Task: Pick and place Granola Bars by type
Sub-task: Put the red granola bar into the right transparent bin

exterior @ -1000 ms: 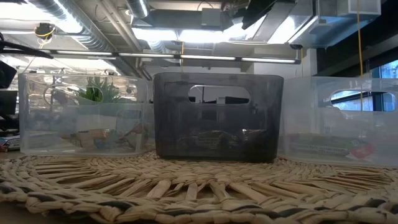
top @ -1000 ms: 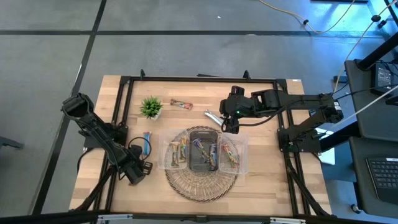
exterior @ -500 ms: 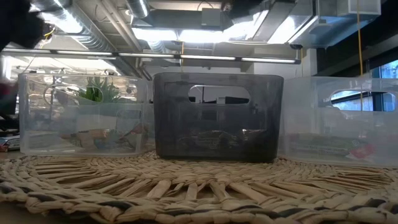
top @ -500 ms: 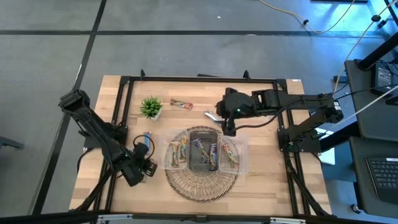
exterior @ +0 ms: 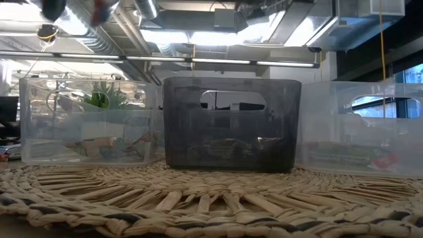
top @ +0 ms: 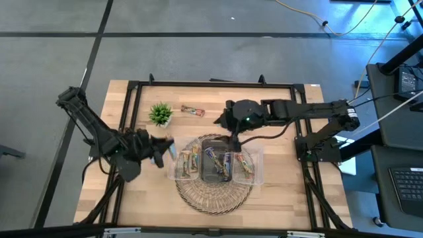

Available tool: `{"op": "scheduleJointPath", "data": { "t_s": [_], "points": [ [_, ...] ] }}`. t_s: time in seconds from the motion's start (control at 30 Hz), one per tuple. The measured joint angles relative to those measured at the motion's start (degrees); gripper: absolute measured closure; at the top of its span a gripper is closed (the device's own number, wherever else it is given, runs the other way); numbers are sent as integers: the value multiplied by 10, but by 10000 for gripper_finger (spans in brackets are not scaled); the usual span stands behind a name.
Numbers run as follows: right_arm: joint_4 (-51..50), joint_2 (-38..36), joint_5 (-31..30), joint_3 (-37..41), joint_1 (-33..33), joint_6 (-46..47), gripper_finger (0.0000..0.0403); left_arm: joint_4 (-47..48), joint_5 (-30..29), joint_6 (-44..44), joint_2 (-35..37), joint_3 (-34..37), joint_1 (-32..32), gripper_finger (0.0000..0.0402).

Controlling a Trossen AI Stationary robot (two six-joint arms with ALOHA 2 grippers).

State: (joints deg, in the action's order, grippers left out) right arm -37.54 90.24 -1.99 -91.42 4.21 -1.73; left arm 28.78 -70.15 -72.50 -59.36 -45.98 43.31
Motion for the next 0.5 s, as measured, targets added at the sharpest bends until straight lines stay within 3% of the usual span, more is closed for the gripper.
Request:
{"op": "scheduleJointPath", "data": {
  "t_s": [0.13, 0.33, 0.5],
  "points": [
    [79, 28, -33, 0, 13, -3, 106, -143, 2, 221, 17, 0, -40, 327],
    [172, 60, -16, 0, 20, 1, 106, -375, 156, 541, 8, 0, -114, 327],
    [224, 75, 19, 0, 21, 46, 106, -470, 260, 687, 5, -1, -165, 327]
  ]
}}
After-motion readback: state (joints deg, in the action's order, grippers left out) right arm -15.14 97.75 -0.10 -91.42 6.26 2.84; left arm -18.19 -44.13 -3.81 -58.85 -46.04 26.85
